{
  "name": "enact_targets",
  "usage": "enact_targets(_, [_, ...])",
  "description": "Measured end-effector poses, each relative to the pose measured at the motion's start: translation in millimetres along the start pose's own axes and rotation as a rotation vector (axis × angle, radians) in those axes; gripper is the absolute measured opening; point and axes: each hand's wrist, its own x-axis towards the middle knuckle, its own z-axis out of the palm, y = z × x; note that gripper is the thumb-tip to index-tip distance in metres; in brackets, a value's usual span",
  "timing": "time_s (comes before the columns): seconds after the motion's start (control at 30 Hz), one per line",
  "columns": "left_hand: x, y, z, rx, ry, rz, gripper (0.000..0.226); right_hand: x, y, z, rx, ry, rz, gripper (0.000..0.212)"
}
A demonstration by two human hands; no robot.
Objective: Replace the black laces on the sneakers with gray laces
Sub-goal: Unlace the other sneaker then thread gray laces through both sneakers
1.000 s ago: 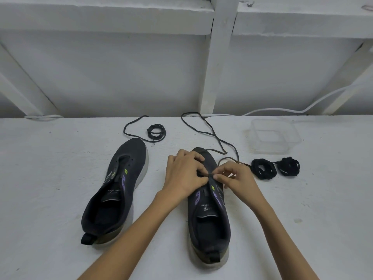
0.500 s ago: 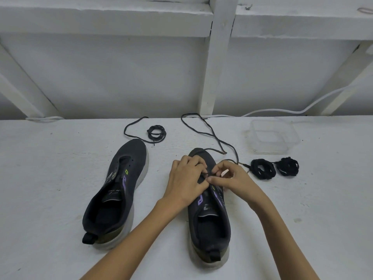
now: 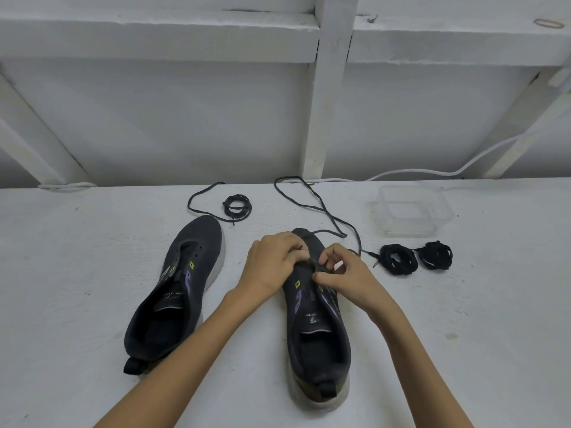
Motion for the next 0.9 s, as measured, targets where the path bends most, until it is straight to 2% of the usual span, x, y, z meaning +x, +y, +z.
enact_targets(0.1, [-6.5,-5.2,2.5,-0.356,0.123,-0.149,0.022,-1.2,1.1,2.7,-0.025,0.005,-0.014,0.023])
enact_targets(0.17, [-12.3,-4.1,4.3,-0.470,0.170,-0.198,0.025,-1.0,1.5,4.7,-0.071,0.023,-0.019,0.026])
enact_targets(0.37, [-13.5,1.0,3.9,-0.449,0.139,-0.142,0.017,0.7,-0.4,9.4,-0.076,0.142,-0.248,0.013])
enact_targets(0.43, [-15.7,2.9,6.3,-0.452,0.150,-0.142,0.012,2.5,-2.1,14.4,-0.044,0.163,-0.258,0.007])
enact_targets(0.57, [-22.7,3.7,6.2,-0.555,0.181,-0.192,0.035,6.1,-1.5,17.0,0.081,0.179,-0.201,0.004])
enact_targets(0.8, [-29.2,4.7,9.1,-0.549,0.220,-0.122,0.048,6.0,-6.8,16.9,0.142,0.181,-0.226,0.008])
enact_targets(0.9, [-27.9,9.6,15.2,-0.570,0.179,-0.034,0.050,5.3,-9.3,18.0,0.171,0.198,-0.239,0.018])
